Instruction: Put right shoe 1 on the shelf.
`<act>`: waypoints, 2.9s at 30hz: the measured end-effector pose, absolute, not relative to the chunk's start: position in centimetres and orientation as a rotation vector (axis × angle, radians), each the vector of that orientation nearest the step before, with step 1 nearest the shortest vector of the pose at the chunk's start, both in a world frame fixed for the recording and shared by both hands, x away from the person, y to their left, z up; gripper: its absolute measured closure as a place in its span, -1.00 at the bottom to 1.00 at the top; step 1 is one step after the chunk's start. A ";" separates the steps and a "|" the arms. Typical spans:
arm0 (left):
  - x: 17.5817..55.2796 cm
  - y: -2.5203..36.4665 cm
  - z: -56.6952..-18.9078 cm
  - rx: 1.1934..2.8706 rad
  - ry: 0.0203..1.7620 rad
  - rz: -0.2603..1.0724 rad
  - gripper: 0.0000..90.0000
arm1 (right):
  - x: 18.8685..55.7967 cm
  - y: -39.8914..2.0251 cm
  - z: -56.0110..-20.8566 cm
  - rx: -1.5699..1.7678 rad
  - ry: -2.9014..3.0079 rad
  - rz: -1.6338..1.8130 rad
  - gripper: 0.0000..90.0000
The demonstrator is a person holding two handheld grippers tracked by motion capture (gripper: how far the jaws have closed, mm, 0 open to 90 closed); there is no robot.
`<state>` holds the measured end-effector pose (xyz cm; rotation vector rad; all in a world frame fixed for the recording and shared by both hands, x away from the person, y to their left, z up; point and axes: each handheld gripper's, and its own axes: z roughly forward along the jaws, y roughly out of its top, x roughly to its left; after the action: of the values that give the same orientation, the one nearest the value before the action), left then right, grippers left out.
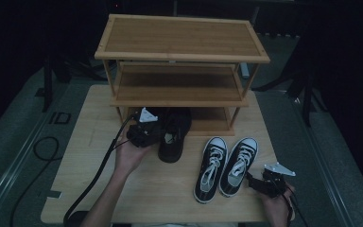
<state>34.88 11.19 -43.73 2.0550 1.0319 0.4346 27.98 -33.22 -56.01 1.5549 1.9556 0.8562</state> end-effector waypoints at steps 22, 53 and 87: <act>32.2 8.7 -52.0 2.221 1.036 0.274 0.99 | 28.0 -33.2 -56.0 1.556 1.955 0.856 -0.52; 34.1 4.0 -53.8 2.313 0.939 0.275 0.96 | 28.0 -33.2 -56.0 1.556 1.955 0.856 -0.52; 39.9 3.9 -54.5 2.192 1.151 0.284 0.99 | 28.0 -33.2 -56.0 1.556 1.956 0.856 -0.52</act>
<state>39.91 3.90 -54.45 2.1924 1.1508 0.2838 27.97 -33.21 -56.01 1.5557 1.9556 0.8564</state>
